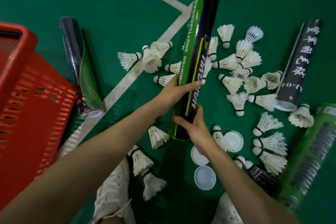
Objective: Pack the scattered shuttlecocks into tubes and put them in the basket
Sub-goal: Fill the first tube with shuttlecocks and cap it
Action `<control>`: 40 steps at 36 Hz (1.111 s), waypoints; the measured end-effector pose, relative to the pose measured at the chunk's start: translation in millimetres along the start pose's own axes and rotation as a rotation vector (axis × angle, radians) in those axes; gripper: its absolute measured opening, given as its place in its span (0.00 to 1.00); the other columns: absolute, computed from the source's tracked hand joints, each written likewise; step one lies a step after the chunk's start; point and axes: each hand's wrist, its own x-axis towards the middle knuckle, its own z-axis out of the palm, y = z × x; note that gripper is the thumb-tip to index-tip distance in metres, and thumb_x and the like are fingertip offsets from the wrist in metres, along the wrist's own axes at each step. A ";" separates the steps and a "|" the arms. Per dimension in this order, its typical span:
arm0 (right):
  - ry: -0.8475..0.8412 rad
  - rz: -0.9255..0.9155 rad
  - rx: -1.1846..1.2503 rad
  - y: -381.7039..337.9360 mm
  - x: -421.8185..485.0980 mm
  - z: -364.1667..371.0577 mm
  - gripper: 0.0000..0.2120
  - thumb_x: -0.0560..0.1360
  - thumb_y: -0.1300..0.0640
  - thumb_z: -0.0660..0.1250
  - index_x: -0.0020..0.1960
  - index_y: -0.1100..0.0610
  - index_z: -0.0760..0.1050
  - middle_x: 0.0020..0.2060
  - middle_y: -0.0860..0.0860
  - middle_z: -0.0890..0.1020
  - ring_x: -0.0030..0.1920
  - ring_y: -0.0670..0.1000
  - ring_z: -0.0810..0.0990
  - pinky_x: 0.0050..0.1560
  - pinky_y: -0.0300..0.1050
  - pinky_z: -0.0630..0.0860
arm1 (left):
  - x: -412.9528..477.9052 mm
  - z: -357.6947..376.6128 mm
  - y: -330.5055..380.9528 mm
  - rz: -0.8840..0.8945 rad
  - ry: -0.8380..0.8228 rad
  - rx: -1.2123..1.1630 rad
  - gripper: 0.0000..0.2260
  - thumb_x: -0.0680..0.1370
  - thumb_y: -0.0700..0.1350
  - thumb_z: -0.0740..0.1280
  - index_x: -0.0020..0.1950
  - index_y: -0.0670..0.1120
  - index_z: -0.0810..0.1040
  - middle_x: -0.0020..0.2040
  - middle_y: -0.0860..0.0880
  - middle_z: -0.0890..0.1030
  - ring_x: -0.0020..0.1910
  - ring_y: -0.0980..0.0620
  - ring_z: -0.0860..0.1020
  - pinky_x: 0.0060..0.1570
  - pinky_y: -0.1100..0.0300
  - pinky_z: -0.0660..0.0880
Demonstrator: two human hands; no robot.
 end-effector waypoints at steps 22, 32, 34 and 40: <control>0.142 -0.400 -0.147 -156.7 19.7 -33.3 0.35 0.72 0.51 0.72 0.74 0.51 0.58 0.61 0.45 0.75 0.61 0.46 0.75 0.61 0.42 0.72 | -0.9 13.7 0.6 0.159 -0.019 -0.011 0.33 0.67 0.36 0.78 0.66 0.49 0.66 0.58 0.47 0.79 0.56 0.50 0.80 0.53 0.56 0.78; 0.015 -0.506 -0.576 -184.6 -47.4 -35.7 0.38 0.67 0.47 0.75 0.70 0.51 0.60 0.61 0.44 0.75 0.63 0.44 0.72 0.67 0.50 0.70 | -58.6 9.2 73.7 0.393 -0.174 0.068 0.36 0.70 0.33 0.73 0.71 0.56 0.63 0.61 0.52 0.78 0.56 0.59 0.79 0.49 0.67 0.76; -0.008 -0.536 -0.597 -193.0 -64.5 -35.0 0.42 0.66 0.41 0.73 0.72 0.48 0.56 0.66 0.44 0.72 0.66 0.44 0.70 0.69 0.50 0.68 | -78.3 7.7 88.3 0.452 -0.182 0.016 0.36 0.70 0.36 0.70 0.73 0.56 0.61 0.62 0.54 0.78 0.59 0.59 0.77 0.52 0.64 0.76; -0.033 -0.733 -0.732 -213.5 -112.2 -31.2 0.40 0.70 0.45 0.70 0.74 0.38 0.49 0.71 0.41 0.62 0.71 0.41 0.62 0.69 0.36 0.62 | -133.3 1.7 112.3 0.537 -0.252 0.025 0.33 0.71 0.40 0.69 0.73 0.56 0.63 0.66 0.57 0.76 0.65 0.56 0.73 0.61 0.62 0.72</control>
